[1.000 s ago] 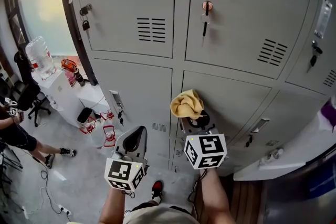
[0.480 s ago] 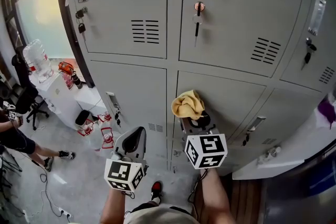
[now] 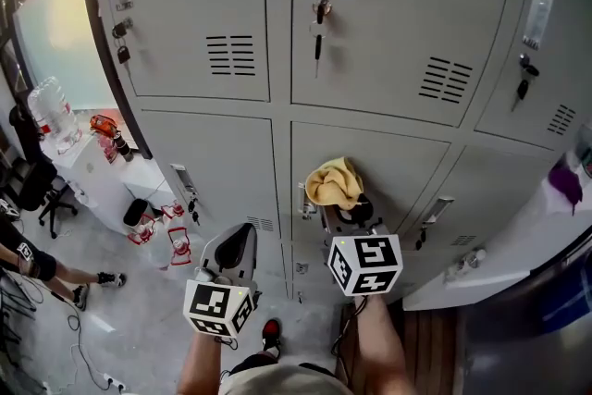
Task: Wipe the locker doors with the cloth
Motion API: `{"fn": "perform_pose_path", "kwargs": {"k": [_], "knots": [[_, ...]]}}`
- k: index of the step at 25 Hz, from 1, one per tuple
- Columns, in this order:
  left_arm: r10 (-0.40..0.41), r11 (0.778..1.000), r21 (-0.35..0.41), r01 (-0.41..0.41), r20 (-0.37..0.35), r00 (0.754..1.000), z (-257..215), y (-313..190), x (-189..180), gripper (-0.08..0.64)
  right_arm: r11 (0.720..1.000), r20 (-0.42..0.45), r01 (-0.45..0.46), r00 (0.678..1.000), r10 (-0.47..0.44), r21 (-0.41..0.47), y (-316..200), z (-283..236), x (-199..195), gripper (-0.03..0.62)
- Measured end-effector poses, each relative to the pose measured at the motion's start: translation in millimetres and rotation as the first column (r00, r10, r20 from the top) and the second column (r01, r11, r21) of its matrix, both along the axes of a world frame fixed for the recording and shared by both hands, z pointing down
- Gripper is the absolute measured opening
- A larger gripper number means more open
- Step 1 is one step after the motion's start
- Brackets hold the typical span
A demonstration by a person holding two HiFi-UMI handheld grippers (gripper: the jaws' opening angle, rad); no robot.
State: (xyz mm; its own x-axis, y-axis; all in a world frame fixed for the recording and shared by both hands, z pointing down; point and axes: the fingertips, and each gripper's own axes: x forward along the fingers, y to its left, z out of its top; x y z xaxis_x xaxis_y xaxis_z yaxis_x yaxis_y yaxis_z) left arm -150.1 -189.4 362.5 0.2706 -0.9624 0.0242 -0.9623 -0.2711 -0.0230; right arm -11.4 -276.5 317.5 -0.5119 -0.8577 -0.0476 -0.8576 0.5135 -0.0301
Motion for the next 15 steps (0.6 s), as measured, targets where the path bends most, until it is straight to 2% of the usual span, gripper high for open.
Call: {"fn": "perform_pose_path", "kwargs": {"k": [15], "knots": [[0.078,0.997,0.009,-0.077,-0.017,0.997,0,-7,40,0.023,0.991,-0.019,-0.131,0.991,0.131,-0.01,-2,3,68,0.181]]}}
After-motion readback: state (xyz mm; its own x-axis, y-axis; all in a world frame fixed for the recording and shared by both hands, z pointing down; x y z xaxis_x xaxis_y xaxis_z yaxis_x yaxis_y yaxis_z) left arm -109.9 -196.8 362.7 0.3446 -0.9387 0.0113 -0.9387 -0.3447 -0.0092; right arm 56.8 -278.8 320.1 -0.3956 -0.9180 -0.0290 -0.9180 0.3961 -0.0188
